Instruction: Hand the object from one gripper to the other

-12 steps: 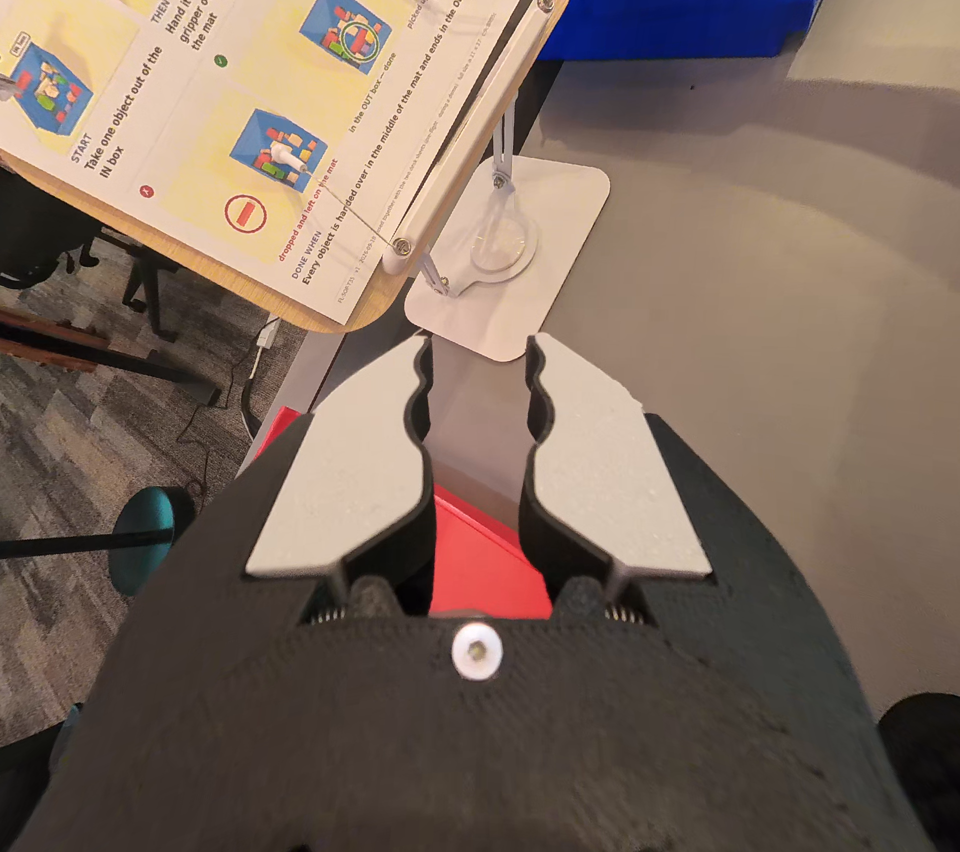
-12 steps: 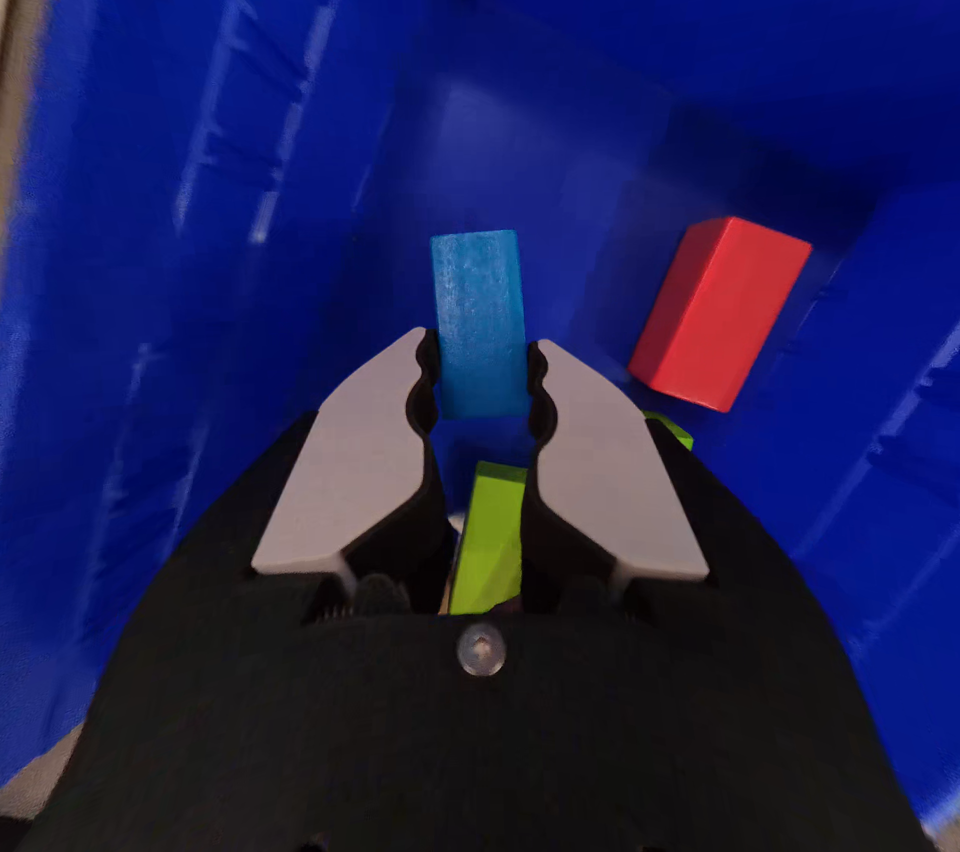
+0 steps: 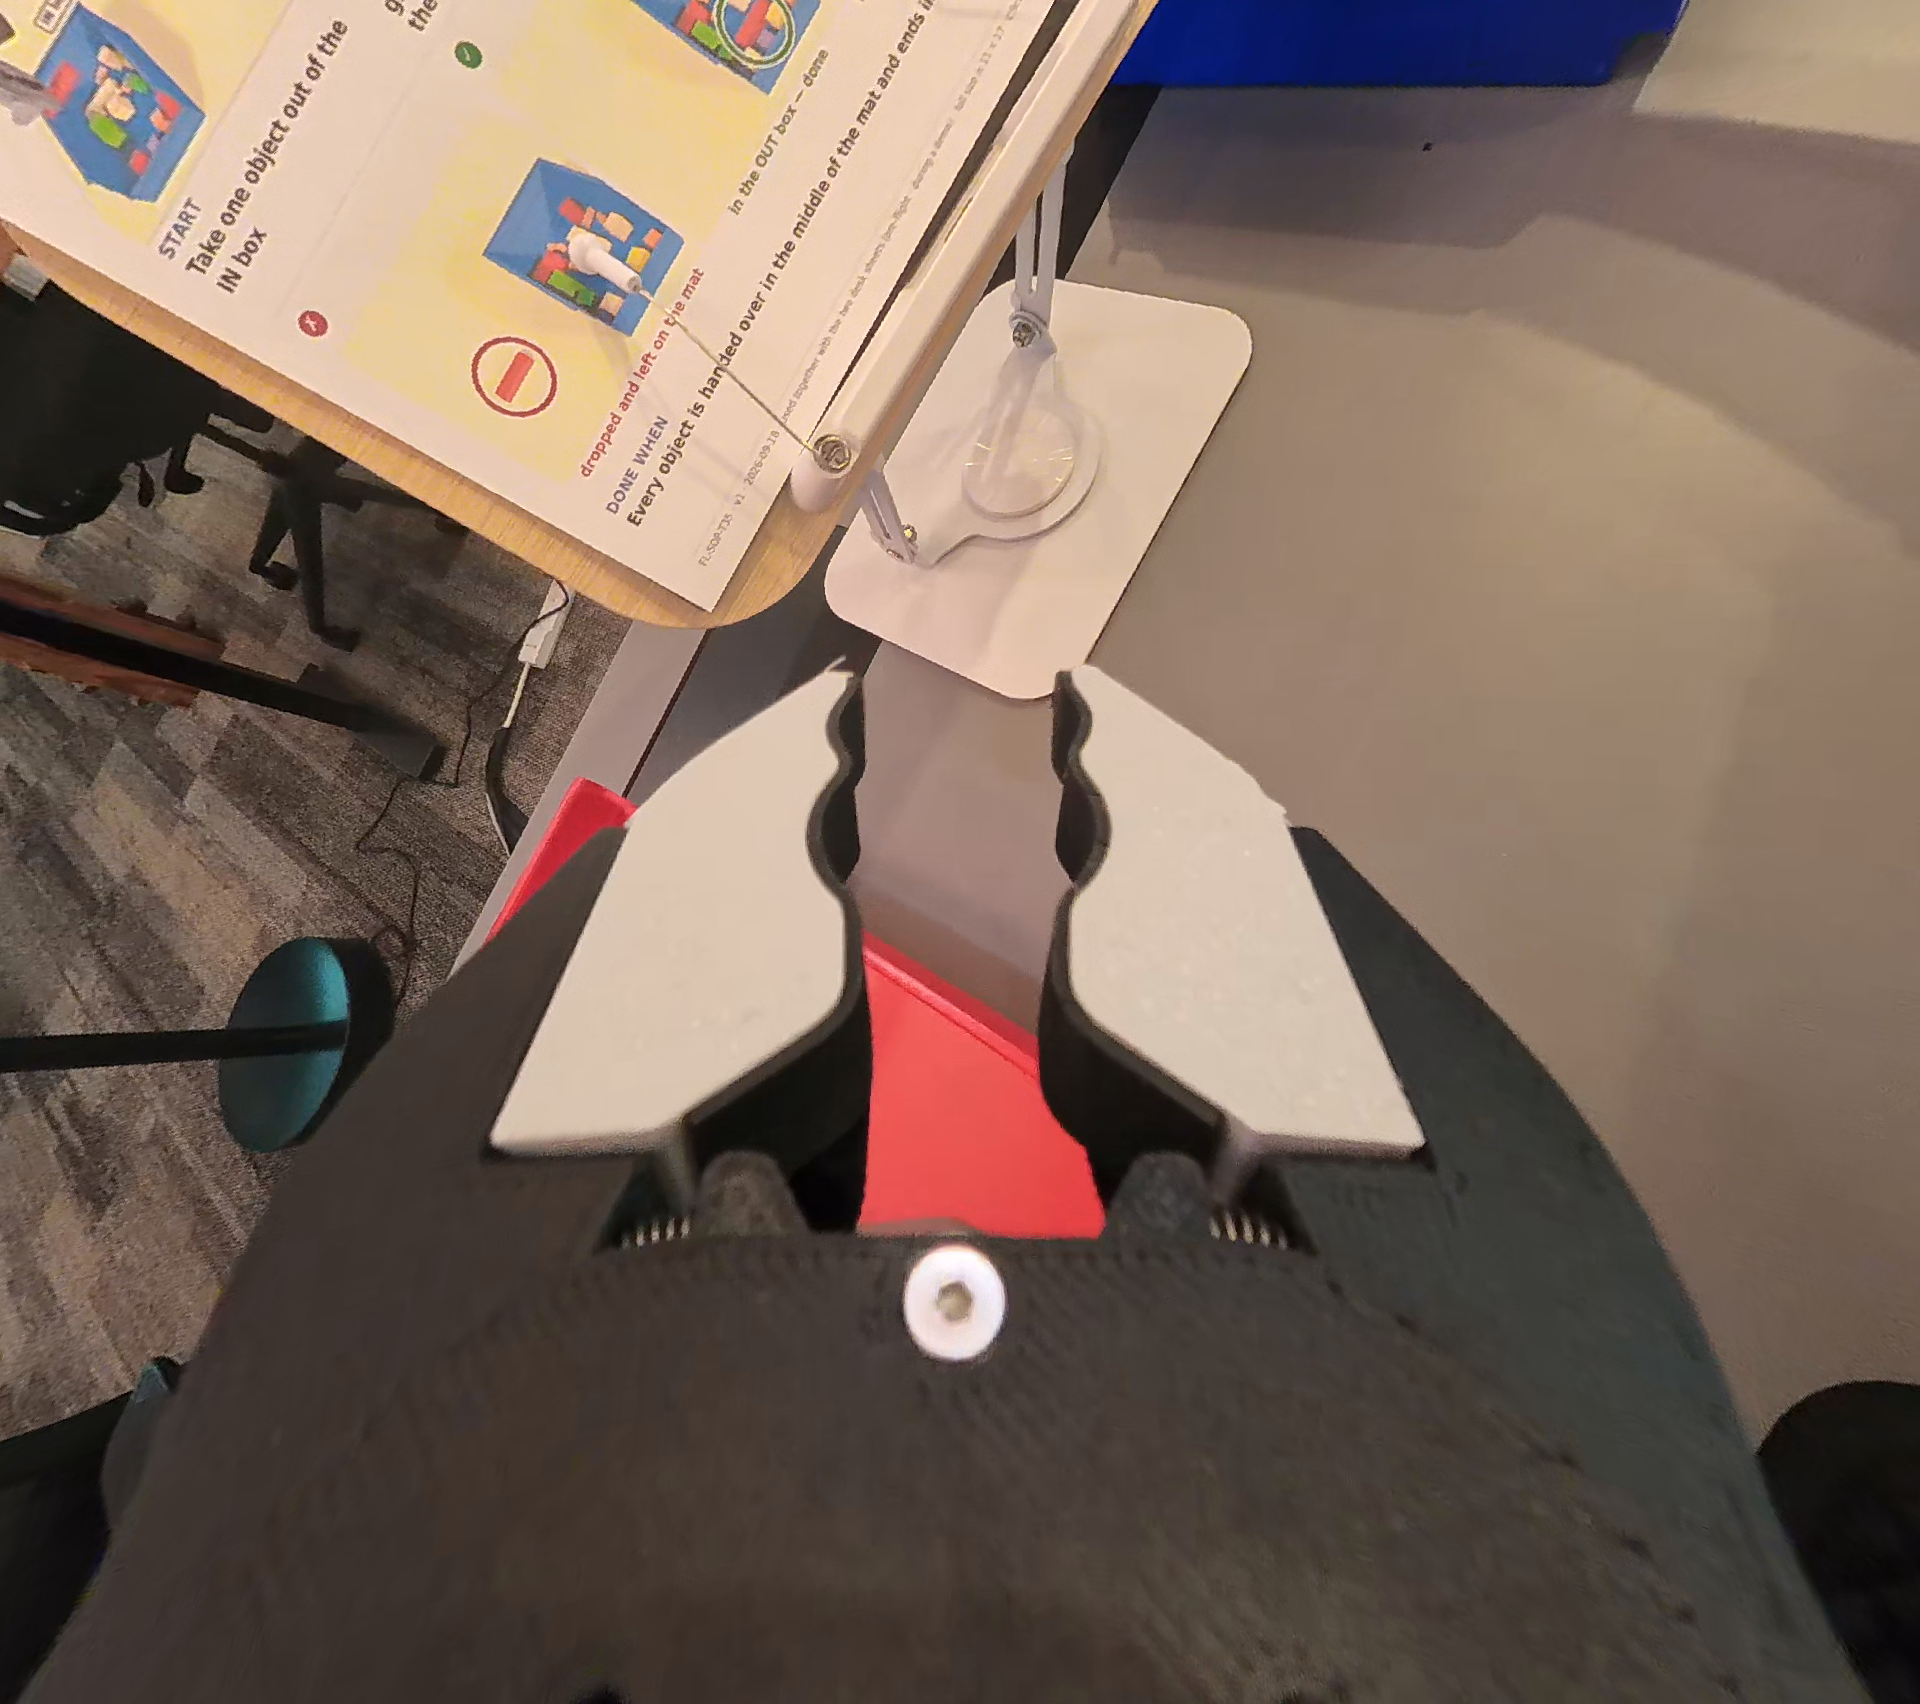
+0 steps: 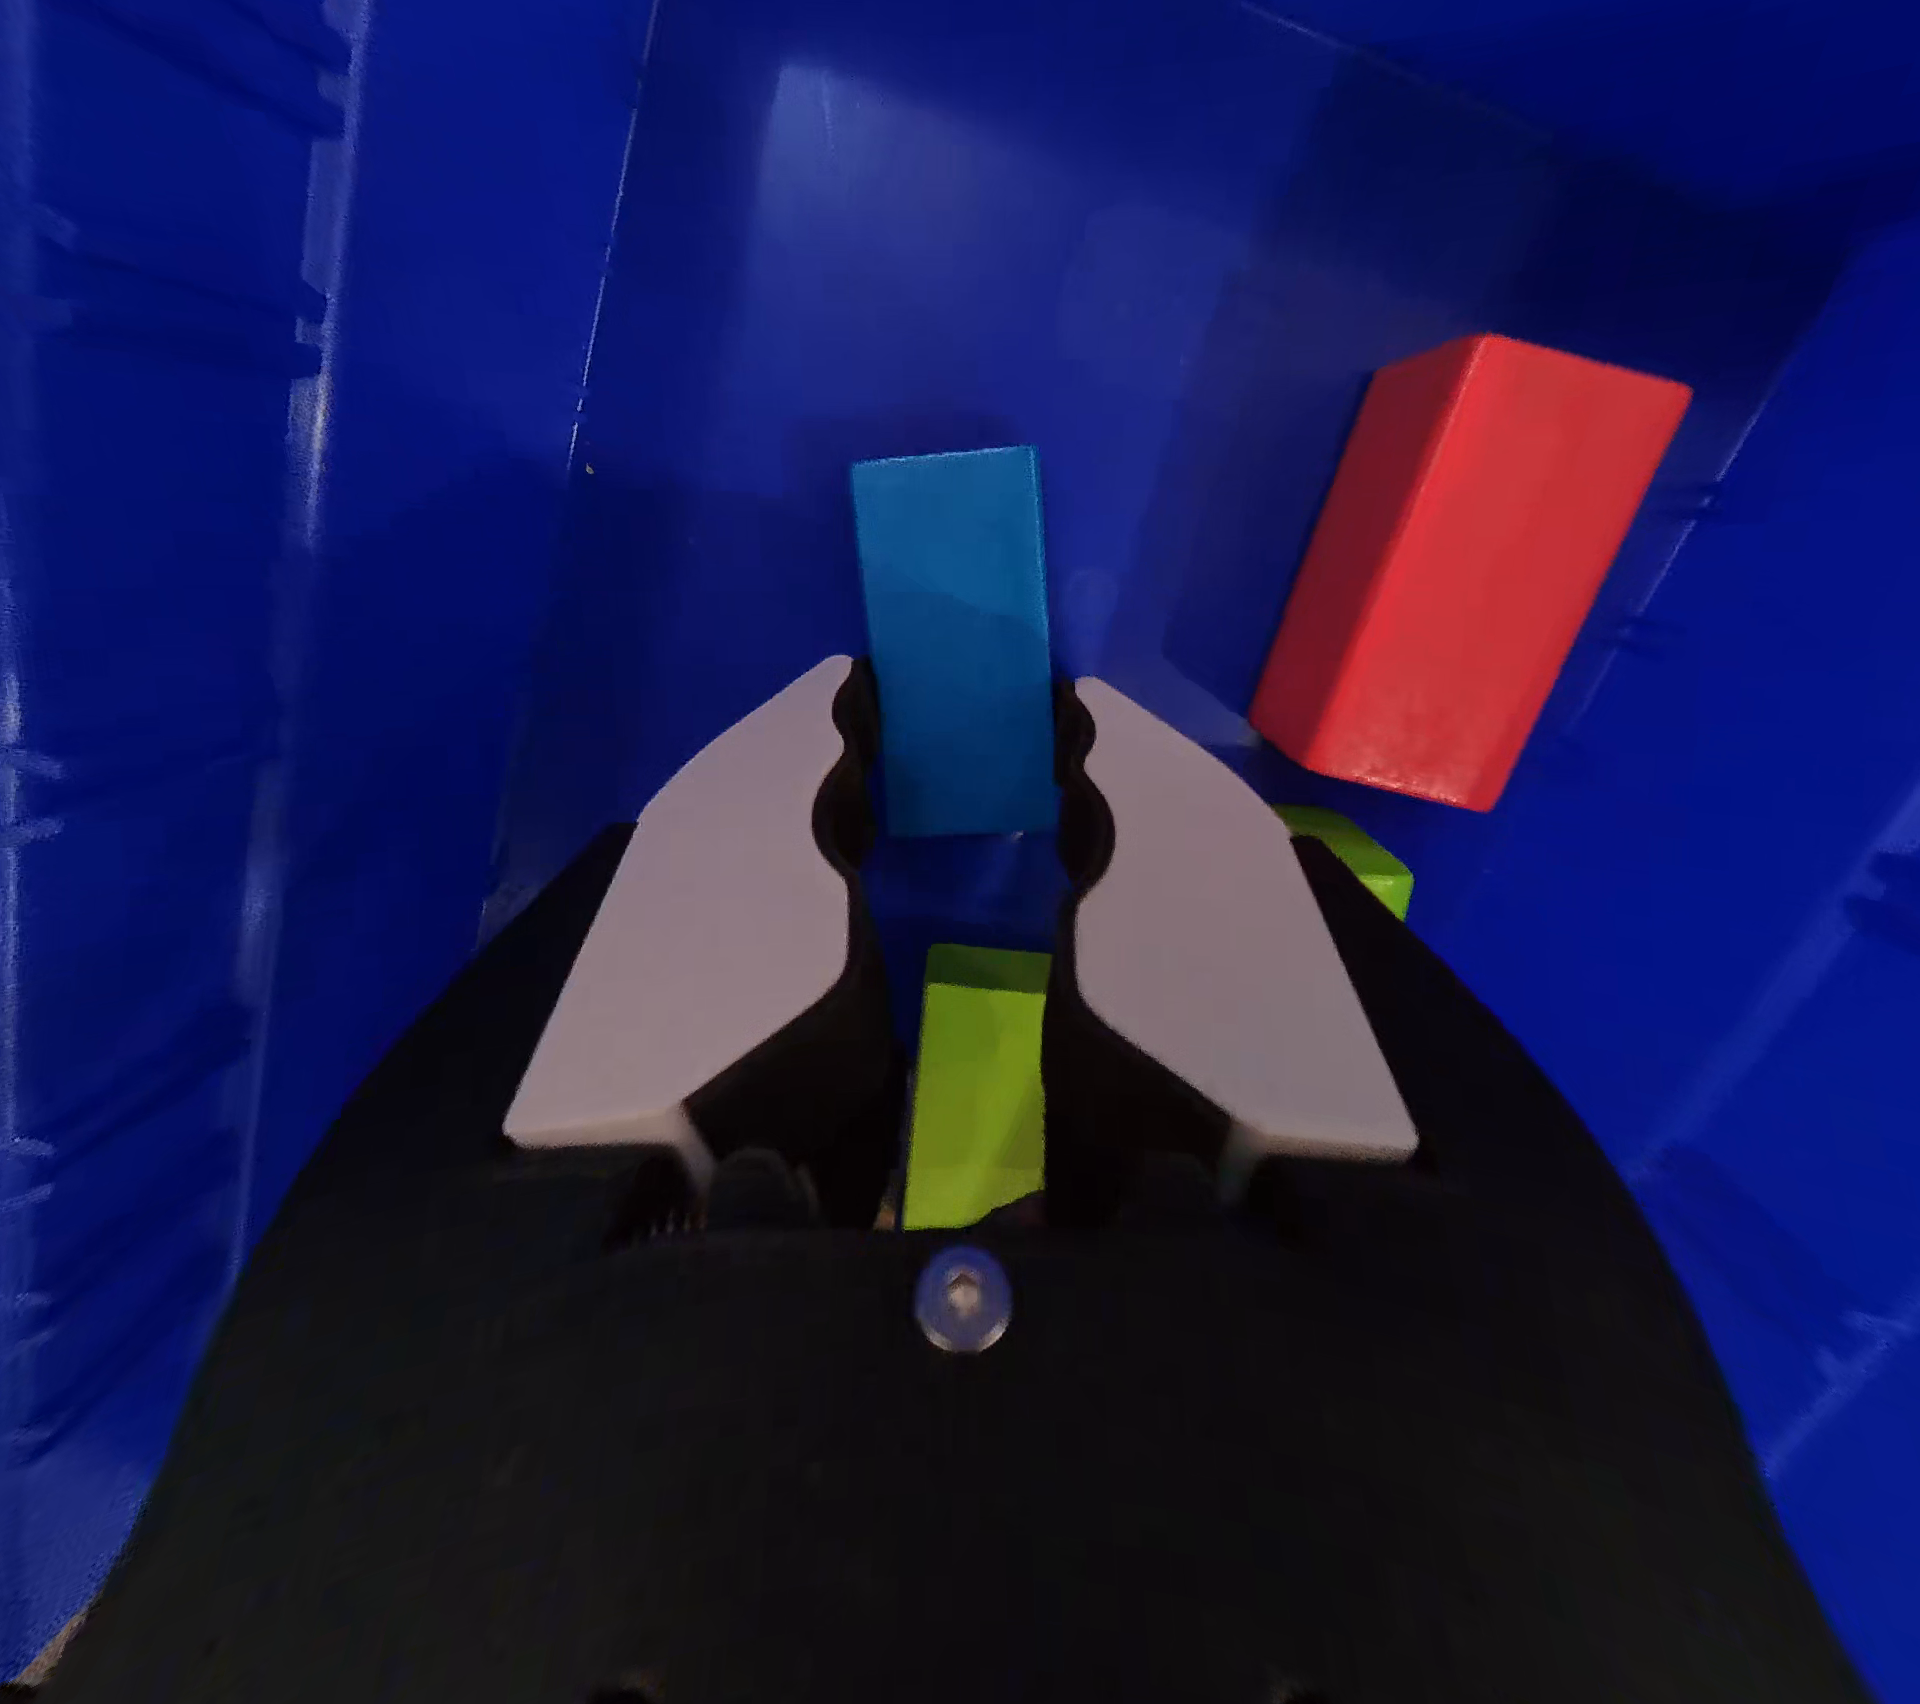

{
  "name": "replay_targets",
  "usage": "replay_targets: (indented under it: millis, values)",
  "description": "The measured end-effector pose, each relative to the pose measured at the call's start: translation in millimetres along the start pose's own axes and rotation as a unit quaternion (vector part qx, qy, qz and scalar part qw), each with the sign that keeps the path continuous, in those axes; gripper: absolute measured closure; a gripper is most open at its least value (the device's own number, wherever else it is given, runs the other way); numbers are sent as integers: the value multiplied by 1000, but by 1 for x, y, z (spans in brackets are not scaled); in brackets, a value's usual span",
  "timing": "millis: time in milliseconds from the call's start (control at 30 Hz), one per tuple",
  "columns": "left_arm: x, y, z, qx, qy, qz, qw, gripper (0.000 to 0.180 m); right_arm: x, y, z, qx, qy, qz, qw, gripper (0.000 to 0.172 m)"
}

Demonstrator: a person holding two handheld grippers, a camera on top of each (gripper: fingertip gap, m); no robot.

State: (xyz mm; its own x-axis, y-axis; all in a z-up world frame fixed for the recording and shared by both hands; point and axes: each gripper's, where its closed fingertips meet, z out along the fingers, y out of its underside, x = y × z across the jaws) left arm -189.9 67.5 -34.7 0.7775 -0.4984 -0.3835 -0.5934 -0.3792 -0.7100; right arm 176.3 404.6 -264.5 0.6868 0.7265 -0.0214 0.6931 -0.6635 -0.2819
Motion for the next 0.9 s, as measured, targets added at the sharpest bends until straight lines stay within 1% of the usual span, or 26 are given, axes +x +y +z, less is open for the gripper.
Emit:
replay_targets:
  millis: [33, 167, 433, 600, 700, 833, 900]
  values:
    - [0, 0, 0, -1, 0, 0, 1000, 146, 0, 1, 0, -1, 2, 1, 1000, 140]
    - [-3, 3, -2, 0, -3, -5, 1000, 145, 1, 2, 0, -8, 20, -9, 1000, 140]
    - [-14, 12, -7, -4, -13, -19, 1000, 145, -1, 3, -1, -9, 19, -11, 1000, 140]
    - [-24, 24, -5, -15, -20, -35, 999, 144, -1, 5, -2, -10, 19, -11, 1000, 140]
    - [-41, 44, -3, -34, -38, -59, 997, 142, 1, 8, -3, -12, 21, -7, 1000, 140]
    - [-74, 90, -1, -81, -76, -115, 987, 140, 8, 12, -5, -14, 36, 3, 999, 141]
    - [-86, 109, 4, -93, -81, -147, 982, 139, 11, 14, -6, -16, 43, 5, 999, 141]
